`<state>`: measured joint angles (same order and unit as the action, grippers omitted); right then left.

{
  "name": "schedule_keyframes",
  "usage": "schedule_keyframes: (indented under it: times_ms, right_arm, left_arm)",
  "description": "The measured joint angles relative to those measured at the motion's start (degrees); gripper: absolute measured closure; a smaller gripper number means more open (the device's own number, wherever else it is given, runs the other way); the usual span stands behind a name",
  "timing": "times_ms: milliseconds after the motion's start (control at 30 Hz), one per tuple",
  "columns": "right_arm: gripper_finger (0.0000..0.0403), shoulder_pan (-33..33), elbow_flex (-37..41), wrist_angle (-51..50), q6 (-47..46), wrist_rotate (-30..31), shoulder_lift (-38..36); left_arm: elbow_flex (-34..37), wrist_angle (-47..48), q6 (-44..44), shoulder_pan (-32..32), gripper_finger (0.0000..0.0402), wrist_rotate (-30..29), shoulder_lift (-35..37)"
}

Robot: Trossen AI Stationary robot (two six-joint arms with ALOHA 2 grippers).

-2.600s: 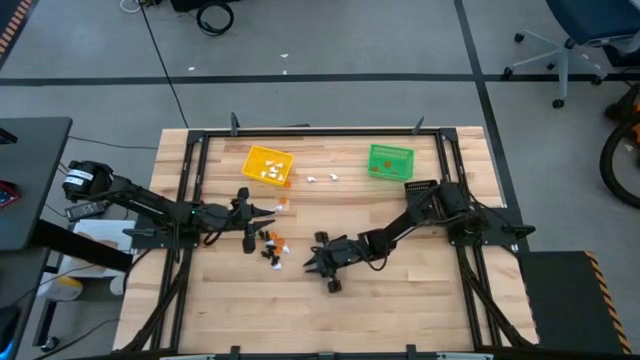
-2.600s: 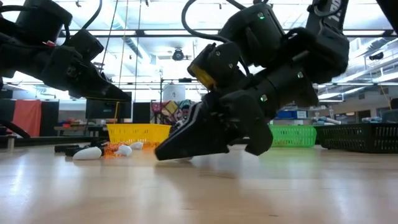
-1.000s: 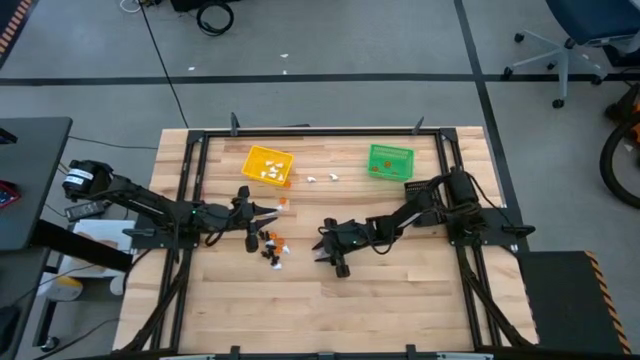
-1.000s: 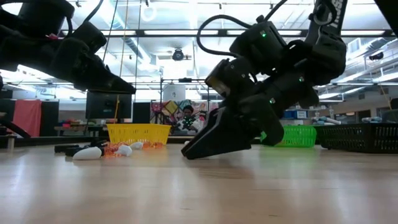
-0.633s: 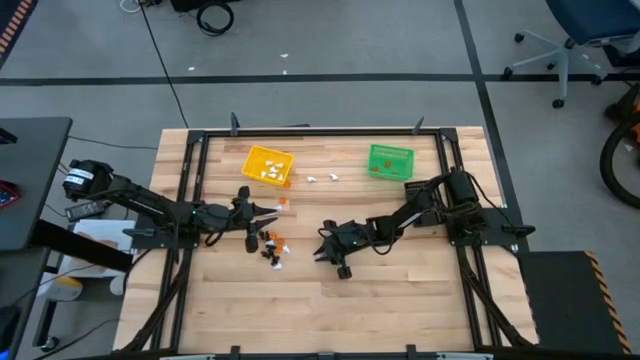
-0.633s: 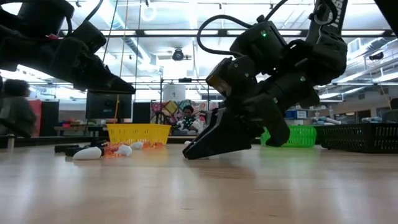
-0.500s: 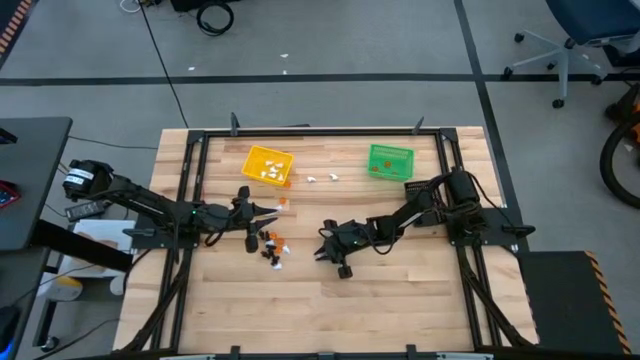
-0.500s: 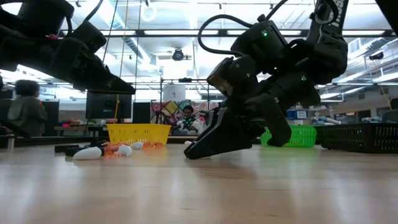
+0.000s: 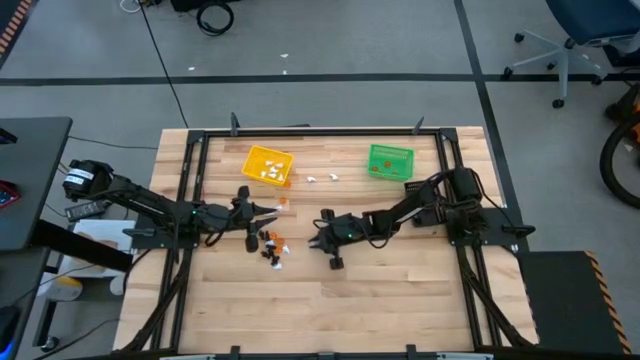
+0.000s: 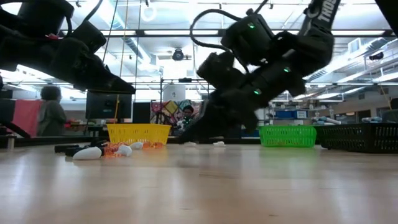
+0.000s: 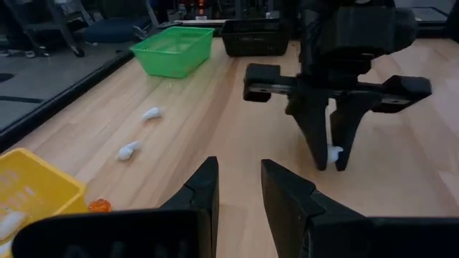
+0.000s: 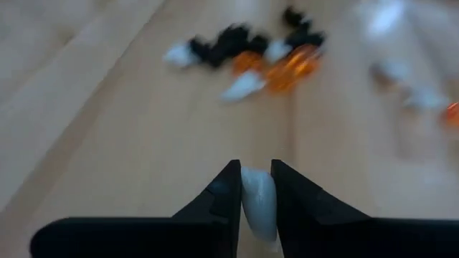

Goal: Sort Halloween decoration
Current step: Put the white ghost toy into the yellow bin

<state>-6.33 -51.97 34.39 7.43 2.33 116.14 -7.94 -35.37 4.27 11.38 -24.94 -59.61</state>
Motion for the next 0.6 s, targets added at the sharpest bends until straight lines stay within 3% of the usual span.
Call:
schedule_keyframes:
  times_ms: [167, 467, 600]
  right_arm:
    - [0.0334, 2.9, -4.7, -0.2, -0.8, 0.0, 0.0]
    - [0.0334, 8.0, -12.6, -2.7, -0.3, 7.0, 0.1]
    - [0.0334, 12.1, -16.2, -3.8, -0.6, 5.6, 0.1]
  left_arm:
    - [0.0, 0.0, 0.0, -0.1, 0.0320, -7.0, 0.0]
    - [-3.5, 3.7, 0.9, -0.1, 0.0320, -8.7, 0.2]
    - [-6.4, 10.0, 1.1, 0.1, 0.0320, -8.7, 0.6]
